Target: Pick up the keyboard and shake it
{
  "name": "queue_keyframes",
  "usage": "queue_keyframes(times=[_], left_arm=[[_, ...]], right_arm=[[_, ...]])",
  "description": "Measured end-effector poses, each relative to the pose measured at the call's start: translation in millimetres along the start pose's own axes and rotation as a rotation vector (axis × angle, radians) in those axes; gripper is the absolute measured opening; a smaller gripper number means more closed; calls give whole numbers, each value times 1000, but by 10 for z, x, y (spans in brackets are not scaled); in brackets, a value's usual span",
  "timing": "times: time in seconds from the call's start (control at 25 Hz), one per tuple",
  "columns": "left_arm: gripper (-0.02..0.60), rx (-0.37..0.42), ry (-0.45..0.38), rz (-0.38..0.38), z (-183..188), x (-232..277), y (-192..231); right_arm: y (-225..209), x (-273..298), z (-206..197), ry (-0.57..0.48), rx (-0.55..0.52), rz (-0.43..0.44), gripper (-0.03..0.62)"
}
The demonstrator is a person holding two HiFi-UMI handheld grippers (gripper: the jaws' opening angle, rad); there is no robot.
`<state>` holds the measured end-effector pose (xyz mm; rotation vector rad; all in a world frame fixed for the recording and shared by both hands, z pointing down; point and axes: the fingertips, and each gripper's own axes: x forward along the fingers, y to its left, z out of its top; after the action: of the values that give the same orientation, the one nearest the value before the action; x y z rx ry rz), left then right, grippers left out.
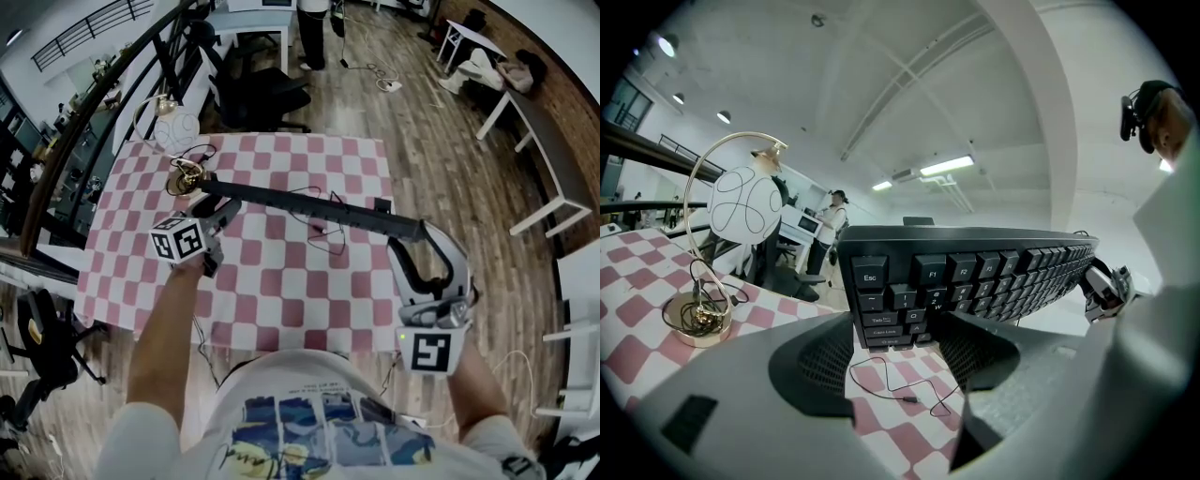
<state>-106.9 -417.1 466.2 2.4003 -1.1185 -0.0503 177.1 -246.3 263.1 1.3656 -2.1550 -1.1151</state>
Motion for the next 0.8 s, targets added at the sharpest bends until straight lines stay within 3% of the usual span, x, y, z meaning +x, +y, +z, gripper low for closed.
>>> queue_keyframes(times=[0.8], left_arm=[[278,8,14,10,-2,-1,13]], right_arm=[[3,5,-26,-10,15,-12,198]])
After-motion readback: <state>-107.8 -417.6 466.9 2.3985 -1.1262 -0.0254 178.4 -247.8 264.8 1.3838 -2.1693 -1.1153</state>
